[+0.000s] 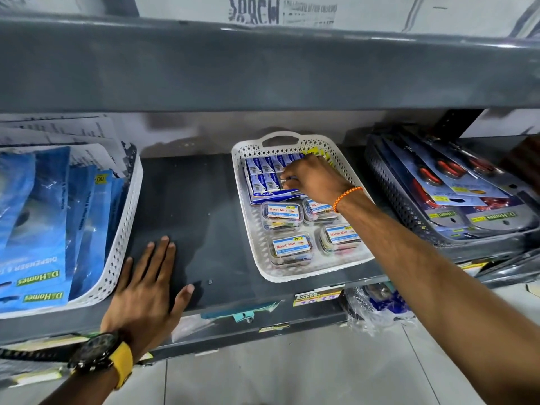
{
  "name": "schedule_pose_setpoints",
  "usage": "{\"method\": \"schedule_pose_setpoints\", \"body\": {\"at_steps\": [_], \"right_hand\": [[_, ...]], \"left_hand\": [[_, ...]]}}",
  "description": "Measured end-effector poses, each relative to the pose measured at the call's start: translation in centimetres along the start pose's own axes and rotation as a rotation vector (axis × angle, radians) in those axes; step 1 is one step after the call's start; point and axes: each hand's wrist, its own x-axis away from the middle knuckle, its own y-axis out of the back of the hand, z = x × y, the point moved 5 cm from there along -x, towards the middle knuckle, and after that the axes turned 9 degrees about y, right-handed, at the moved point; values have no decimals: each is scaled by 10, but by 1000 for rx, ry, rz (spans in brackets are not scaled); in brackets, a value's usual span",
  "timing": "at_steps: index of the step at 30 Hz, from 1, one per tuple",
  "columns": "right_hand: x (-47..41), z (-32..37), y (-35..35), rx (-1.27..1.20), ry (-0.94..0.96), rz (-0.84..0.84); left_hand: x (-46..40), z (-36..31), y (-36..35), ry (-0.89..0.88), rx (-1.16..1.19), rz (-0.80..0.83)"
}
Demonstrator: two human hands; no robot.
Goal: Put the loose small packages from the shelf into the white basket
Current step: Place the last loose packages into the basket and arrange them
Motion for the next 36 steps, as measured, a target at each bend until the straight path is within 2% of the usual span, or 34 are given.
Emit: {"method": "schedule_pose_setpoints", "body": {"at_steps": [12, 17, 23, 31, 36], "right_hand": [[-1, 10, 1, 137, 37, 62], [1, 12, 11, 138, 78, -3], [-4, -4, 15, -64, -69, -188], [-16, -16, 8, -232, -183, -140], [-25, -20, -1, -213, -248, -87]], "left_hand": [[0, 1, -2, 0, 15, 9], [0, 2, -3, -1, 22, 4], [-1, 4, -6, -5, 4, 12], [0, 2, -4, -4, 10, 16], [-1, 2, -4, -4, 18, 25]]}}
